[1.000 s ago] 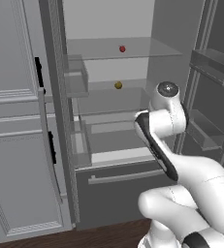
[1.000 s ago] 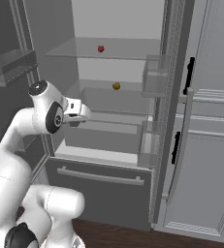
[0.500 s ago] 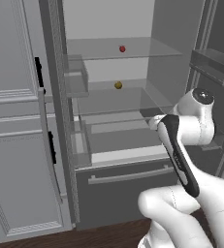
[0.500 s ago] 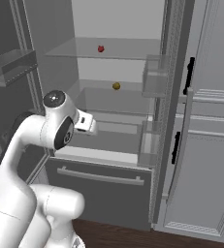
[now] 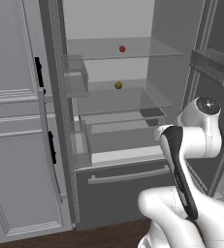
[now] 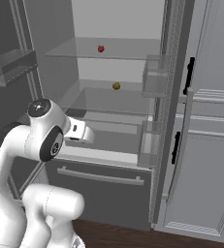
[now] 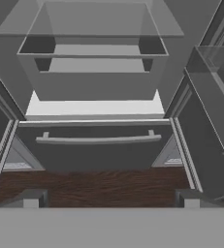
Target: Take the strawberry from the fridge and place it on top of the pancake, located on the dining counter.
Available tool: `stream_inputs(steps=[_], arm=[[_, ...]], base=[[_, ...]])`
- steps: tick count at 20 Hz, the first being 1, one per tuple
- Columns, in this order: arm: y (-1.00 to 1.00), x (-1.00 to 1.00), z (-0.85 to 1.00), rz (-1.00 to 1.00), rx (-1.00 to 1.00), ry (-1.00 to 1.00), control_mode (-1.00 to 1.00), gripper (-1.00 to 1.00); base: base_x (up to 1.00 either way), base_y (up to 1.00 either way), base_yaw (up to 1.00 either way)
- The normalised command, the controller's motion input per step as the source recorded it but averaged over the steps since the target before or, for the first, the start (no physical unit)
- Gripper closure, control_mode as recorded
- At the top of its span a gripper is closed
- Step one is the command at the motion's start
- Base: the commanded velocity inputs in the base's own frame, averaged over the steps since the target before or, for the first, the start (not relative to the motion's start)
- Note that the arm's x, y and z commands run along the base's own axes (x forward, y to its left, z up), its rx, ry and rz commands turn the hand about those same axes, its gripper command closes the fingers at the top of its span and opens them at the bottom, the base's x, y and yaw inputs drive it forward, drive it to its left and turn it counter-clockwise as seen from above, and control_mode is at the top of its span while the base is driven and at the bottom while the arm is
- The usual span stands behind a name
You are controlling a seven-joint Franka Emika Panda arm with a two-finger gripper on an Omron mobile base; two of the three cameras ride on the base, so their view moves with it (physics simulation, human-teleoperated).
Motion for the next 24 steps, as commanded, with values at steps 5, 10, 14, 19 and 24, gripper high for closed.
stream_inputs(steps=[5,10,14,19,24], arm=[[0.01,-0.2,-0.01,0.0,0.0,0.01,-1.0,-1.0],[0.04,-0.07,-0.03,0.0,0.0,0.0,-1.0,-1.0],[0.0,0.0,0.0,0.0,0.0,0.0,-1.0,-1.0],[0.0,0.0,0.0,0.0,0.0,0.0,-1.0,-1.0],[0.18,0.02,0.0,-0.01,0.0,-0.03,-1.0,-1.0]], base=[[0.0,0.0,0.0],[0.0,0.0,0.0],[0.0,0.0,0.0],[0.0,0.0,0.0],[0.0,0.0,0.0]])
